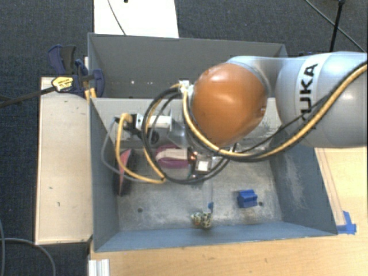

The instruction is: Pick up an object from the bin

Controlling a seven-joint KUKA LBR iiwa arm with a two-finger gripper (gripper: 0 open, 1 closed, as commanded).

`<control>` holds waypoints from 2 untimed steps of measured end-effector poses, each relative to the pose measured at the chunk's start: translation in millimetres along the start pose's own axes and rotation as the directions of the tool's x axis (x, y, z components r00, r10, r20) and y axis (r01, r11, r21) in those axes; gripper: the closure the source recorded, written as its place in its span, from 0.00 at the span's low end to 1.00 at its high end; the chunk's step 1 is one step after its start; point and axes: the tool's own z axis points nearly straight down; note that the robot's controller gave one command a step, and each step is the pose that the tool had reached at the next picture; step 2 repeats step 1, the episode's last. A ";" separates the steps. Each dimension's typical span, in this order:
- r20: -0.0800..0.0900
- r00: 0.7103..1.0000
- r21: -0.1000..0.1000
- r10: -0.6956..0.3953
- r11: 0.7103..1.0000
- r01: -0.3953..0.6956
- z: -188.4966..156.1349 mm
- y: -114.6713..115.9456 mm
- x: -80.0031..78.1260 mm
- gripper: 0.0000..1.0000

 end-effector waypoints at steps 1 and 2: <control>-0.011 1.000 0.005 -0.026 1.000 0.026 -117.7 -14.7 -7.7 1.00; -0.011 1.000 0.005 -0.026 1.000 0.026 -117.7 -14.7 -7.7 1.00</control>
Offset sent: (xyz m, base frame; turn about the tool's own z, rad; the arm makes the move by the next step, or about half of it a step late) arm -0.0050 0.0141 0.1141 -0.0284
